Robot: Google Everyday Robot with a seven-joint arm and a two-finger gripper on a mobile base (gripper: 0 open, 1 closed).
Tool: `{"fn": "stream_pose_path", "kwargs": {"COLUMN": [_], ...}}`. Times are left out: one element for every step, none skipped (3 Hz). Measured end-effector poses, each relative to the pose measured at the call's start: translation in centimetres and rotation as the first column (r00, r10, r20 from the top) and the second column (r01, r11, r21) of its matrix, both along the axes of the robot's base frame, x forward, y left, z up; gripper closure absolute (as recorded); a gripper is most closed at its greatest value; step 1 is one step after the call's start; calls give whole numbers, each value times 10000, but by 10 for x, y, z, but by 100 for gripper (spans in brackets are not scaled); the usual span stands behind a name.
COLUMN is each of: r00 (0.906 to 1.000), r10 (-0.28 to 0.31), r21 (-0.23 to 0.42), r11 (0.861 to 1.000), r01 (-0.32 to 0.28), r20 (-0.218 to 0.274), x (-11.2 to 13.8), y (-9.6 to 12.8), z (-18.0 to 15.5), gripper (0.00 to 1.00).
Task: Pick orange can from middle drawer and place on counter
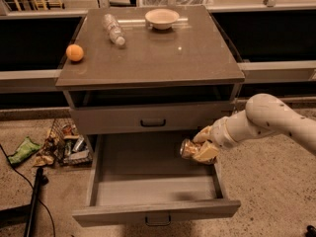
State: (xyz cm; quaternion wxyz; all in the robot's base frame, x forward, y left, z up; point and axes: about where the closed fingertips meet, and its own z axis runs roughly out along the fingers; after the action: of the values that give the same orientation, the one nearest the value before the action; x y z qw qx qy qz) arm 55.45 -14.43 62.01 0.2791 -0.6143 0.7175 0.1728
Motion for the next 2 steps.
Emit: {"fn": "stream_pose_path", "kwargs": {"r00": [9991, 9933], "r10": [197, 540], "r21": [84, -251], "r11": [9998, 9983], "r01": [-200, -517], "r20": [384, 1022], "x": [6, 6], "y": [-9, -24], "z": [28, 75], "gripper": [100, 100]}}
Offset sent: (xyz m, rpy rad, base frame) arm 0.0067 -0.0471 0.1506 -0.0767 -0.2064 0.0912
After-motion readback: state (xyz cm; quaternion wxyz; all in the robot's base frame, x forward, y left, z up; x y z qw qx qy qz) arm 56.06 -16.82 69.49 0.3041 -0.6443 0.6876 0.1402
